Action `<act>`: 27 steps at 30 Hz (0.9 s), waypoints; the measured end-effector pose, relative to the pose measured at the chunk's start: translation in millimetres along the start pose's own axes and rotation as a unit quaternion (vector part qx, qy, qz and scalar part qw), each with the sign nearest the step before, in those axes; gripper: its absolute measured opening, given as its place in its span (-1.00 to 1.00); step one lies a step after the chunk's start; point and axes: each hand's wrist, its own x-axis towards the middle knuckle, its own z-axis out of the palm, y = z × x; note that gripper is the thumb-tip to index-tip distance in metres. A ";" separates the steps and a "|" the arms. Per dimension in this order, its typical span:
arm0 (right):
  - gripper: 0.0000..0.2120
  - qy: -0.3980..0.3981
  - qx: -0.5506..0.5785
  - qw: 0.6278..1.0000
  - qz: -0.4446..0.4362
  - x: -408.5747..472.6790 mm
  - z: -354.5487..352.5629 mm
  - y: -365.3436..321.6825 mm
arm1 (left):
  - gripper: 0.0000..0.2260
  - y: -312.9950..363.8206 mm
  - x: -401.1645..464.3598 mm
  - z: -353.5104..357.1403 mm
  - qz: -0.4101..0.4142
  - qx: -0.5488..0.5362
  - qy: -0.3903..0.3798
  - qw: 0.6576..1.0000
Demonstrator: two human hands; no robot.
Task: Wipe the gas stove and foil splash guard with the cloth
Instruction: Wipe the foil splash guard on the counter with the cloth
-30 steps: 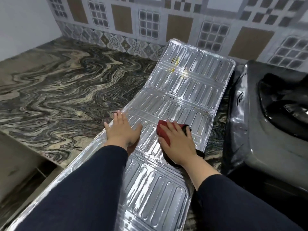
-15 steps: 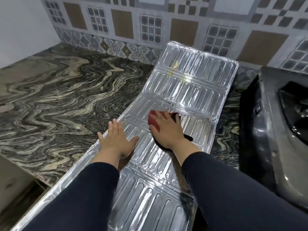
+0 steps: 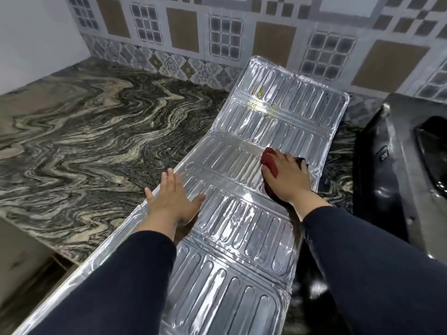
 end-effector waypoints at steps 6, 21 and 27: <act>-0.45 -0.014 0.008 1.000 0.005 -16.8 -1.7 -7.2 | -0.17 -9.4 -5.8 -0.8 0.001 -0.005 0.003 1.000; -0.45 -0.018 0.033 0.999 0.018 -108.5 7.0 -53.4 | -0.06 22.6 -32.4 5.4 0.021 0.072 0.060 0.995; -0.46 0.012 0.068 0.997 -0.044 -118.9 5.9 -45.9 | -0.13 38.0 6.7 -20.6 0.063 0.038 0.034 0.997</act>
